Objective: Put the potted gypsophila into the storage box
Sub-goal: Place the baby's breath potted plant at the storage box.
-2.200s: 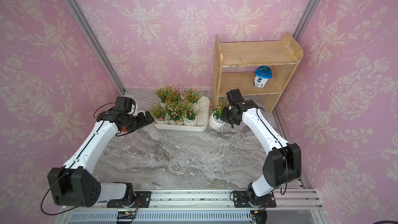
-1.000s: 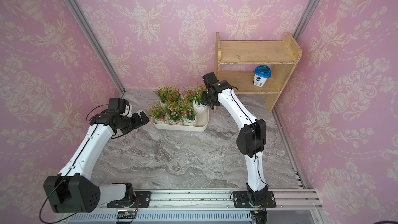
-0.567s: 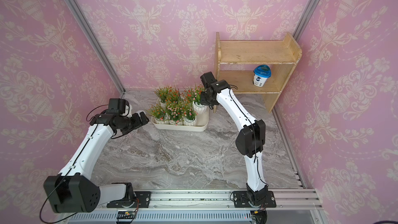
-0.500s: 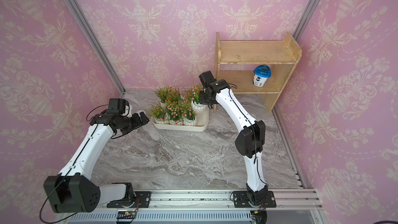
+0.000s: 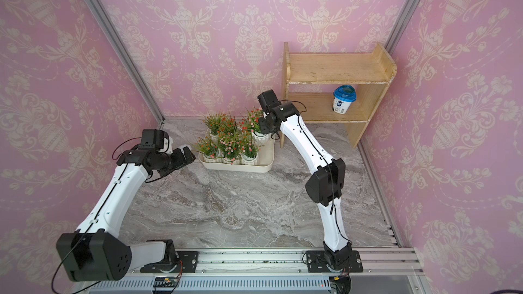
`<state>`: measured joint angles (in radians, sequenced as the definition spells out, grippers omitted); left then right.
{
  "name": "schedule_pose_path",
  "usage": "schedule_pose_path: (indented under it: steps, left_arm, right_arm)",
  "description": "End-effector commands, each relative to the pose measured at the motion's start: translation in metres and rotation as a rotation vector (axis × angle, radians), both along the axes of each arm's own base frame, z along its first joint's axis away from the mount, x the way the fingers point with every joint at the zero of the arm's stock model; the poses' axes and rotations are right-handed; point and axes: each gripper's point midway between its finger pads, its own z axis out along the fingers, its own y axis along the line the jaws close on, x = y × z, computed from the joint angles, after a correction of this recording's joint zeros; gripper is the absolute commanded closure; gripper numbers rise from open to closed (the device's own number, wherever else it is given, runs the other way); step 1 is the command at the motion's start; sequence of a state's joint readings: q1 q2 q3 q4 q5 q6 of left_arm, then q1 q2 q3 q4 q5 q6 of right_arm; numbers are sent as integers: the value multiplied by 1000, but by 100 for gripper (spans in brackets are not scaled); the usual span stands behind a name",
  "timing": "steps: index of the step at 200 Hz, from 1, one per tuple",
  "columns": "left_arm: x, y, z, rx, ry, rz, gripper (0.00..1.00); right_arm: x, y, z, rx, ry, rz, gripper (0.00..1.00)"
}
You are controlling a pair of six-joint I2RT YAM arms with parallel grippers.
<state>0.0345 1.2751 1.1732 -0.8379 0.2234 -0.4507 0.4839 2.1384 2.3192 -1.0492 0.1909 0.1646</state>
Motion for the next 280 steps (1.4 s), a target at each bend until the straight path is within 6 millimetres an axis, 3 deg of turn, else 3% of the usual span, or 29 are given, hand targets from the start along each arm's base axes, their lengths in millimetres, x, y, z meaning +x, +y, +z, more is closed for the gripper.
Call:
schedule_pose_path:
  steps: [1, 67, 196, 280]
  left_arm:
    - [-6, 3, 4, 10, -2, -9, 1]
    - [-8, 5, 6, 21, -2, -8, 1]
    - [-5, 2, 7, -4, -3, -4, 1]
    - [-7, 4, 6, 0, 3, 2, 1]
  right_arm:
    - [20, 6, 27, 4, -120, 32, 92]
    - [35, 9, 9, -21, -113, 24, 92]
    - [13, -14, -27, -24, -19, -22, 92]
    - [19, -21, -57, 20, 51, -59, 92]
